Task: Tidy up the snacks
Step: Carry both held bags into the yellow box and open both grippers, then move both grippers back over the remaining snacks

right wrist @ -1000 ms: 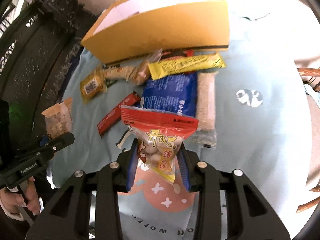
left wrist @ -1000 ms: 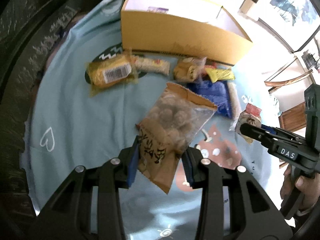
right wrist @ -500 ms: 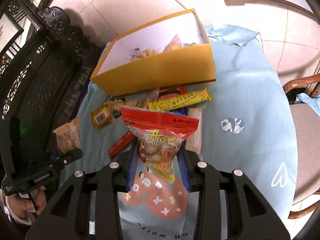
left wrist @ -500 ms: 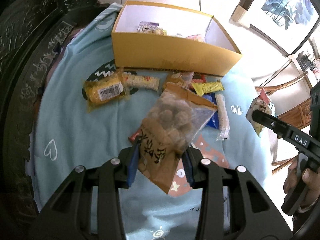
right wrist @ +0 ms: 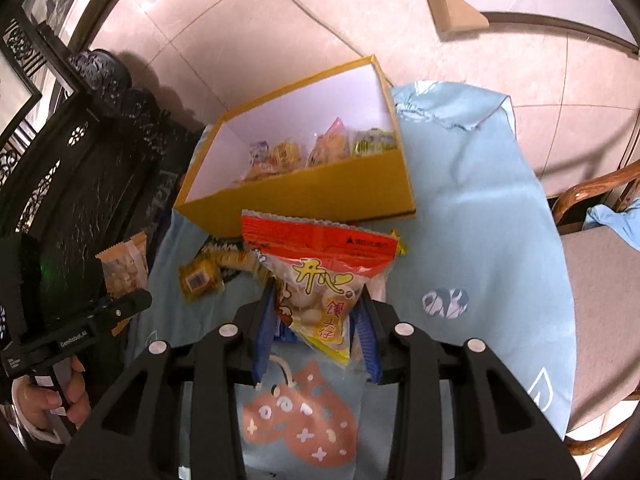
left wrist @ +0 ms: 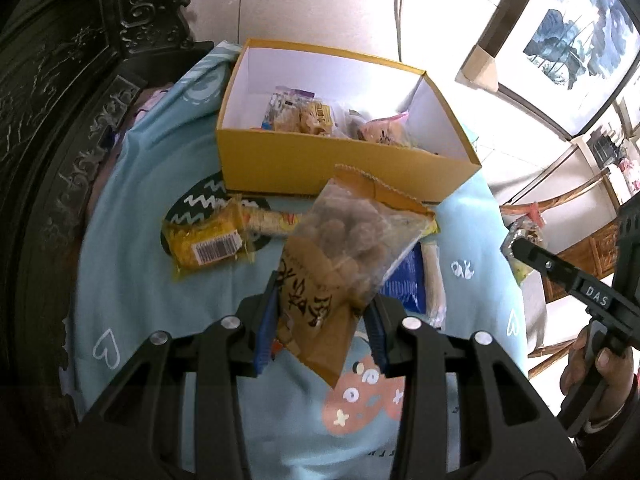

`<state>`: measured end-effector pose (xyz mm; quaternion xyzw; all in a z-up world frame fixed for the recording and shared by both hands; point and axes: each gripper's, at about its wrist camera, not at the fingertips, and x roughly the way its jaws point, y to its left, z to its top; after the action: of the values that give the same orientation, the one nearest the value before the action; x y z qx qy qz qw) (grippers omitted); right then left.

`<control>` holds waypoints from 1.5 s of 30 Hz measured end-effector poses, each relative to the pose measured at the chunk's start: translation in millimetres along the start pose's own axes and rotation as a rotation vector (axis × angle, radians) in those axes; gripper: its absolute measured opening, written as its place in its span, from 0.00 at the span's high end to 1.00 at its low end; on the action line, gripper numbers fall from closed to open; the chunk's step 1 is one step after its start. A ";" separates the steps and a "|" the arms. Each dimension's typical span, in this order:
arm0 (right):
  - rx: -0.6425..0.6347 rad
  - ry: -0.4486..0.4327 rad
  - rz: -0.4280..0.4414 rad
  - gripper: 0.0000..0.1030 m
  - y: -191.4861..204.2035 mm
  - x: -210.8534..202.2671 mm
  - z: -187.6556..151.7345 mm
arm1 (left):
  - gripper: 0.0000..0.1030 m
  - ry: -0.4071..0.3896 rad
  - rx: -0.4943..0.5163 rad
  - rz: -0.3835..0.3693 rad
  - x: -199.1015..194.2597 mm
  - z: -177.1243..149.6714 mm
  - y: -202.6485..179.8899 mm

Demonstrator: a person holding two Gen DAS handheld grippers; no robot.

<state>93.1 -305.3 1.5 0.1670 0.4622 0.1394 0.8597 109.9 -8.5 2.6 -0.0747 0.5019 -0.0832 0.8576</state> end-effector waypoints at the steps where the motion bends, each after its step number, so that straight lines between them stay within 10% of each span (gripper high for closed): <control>1: -0.002 -0.005 -0.002 0.64 -0.7 -0.6 3.1 | 0.62 0.000 0.001 0.001 1.0 2.4 0.1; 31: 0.052 -0.113 -0.040 0.61 -7.1 77.9 140.4 | 0.62 -0.111 -0.008 0.032 71.0 163.5 -1.6; 38: 0.073 -0.032 -0.088 0.46 -10.7 106.7 143.3 | 0.26 -0.108 -0.007 0.055 84.2 167.4 0.4; 45: 0.108 -0.041 -0.064 0.36 -20.3 88.2 118.2 | 0.20 -0.109 -0.024 0.088 65.9 138.0 14.7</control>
<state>241.4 -307.6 -11.8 0.2013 0.4565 0.0831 0.8626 263.2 -2.4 10.5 -0.0672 0.4583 -0.0351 0.8855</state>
